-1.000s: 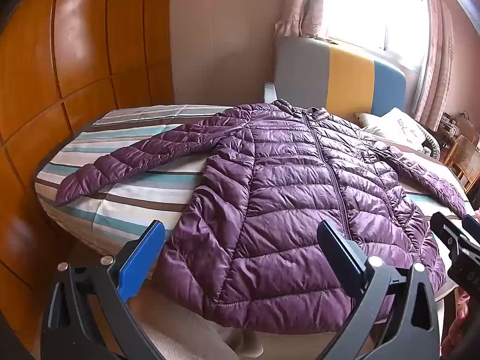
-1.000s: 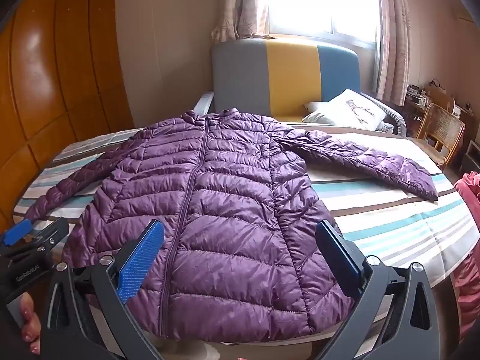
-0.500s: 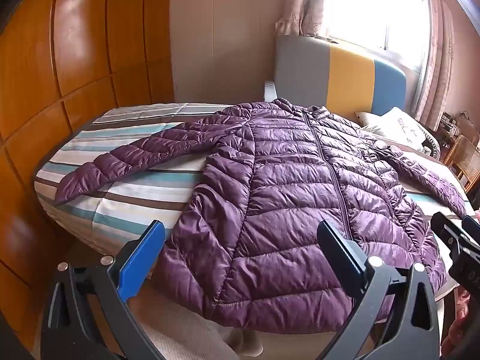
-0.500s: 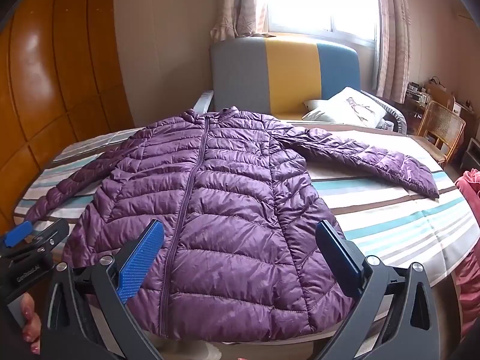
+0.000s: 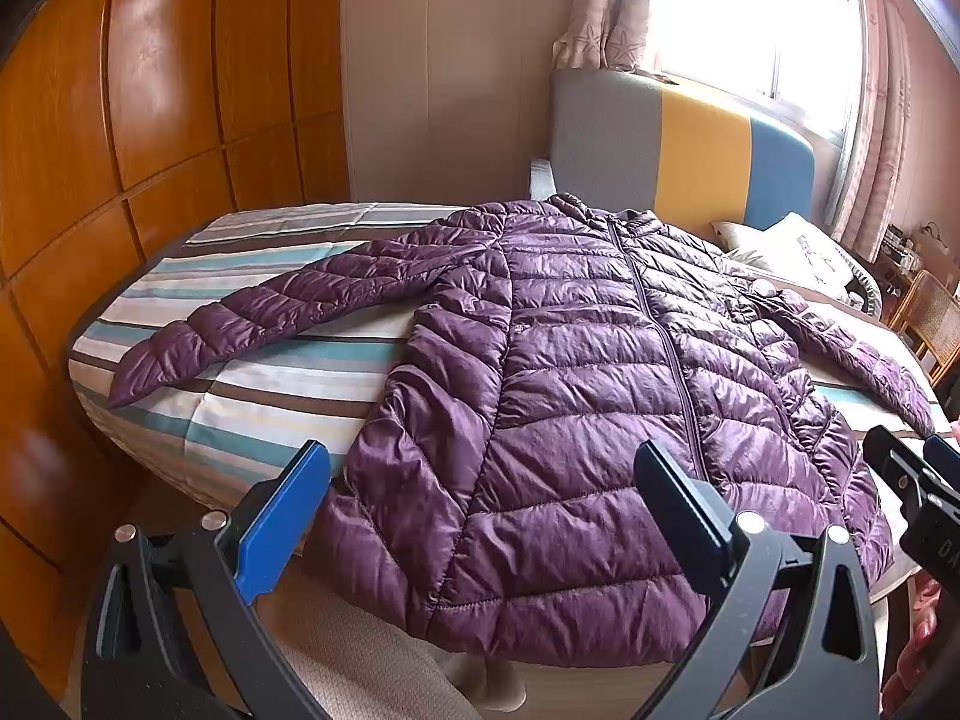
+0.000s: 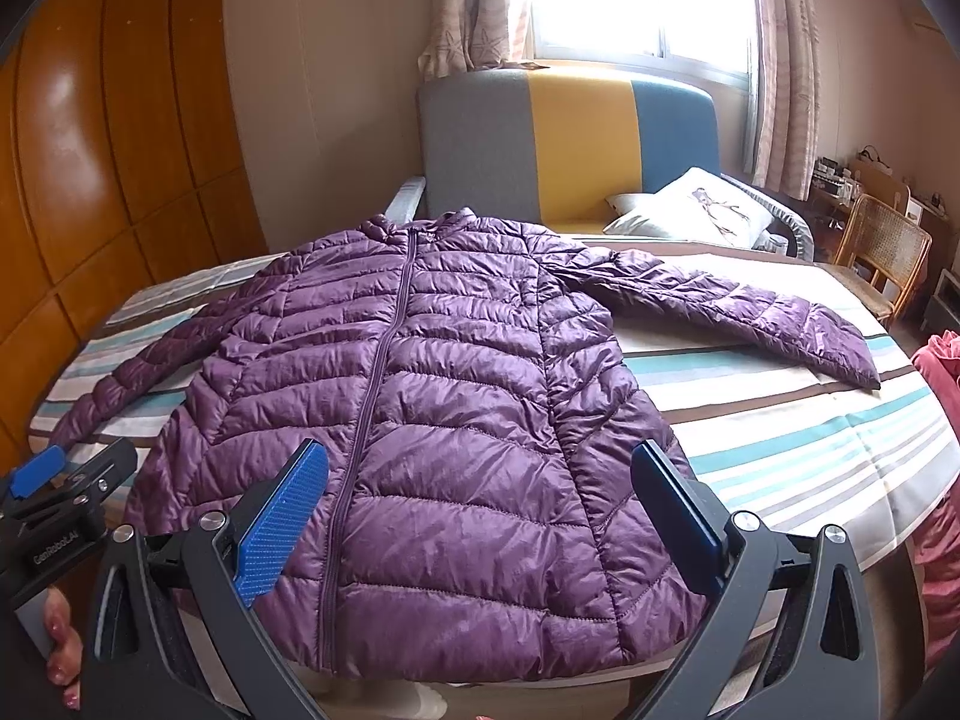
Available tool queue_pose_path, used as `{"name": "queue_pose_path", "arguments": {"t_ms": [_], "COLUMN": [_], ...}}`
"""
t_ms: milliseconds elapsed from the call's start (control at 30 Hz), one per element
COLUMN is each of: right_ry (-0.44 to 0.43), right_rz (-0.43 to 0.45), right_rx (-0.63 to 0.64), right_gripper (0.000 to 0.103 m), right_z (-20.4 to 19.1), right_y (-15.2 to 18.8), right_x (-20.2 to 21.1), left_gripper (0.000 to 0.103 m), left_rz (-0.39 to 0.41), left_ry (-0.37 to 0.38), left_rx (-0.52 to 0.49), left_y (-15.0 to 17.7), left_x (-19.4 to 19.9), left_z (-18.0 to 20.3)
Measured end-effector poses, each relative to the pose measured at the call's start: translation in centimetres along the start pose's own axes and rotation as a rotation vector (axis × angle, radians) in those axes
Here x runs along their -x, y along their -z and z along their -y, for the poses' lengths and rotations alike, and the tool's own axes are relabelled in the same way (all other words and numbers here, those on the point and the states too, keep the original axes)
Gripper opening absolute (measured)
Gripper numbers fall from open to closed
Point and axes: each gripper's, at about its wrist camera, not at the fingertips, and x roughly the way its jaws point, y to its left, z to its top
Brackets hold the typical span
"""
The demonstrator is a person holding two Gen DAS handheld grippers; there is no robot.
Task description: Fold large clothes
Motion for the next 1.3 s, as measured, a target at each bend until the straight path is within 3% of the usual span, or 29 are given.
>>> {"name": "queue_pose_path", "arguments": {"t_ms": [1300], "right_ry": [-0.009], "right_rz": [-0.018], "right_rx": [0.007], "right_gripper": [0.100], "right_z": [-0.11], "right_y": [0.12], "right_x": [-0.21], "left_gripper": [0.101], "left_rz": [-0.012], "left_ry": [-0.002], "left_rx": [-0.003], "left_y": [0.00], "left_x": [-0.32], "left_z": [-0.32]}}
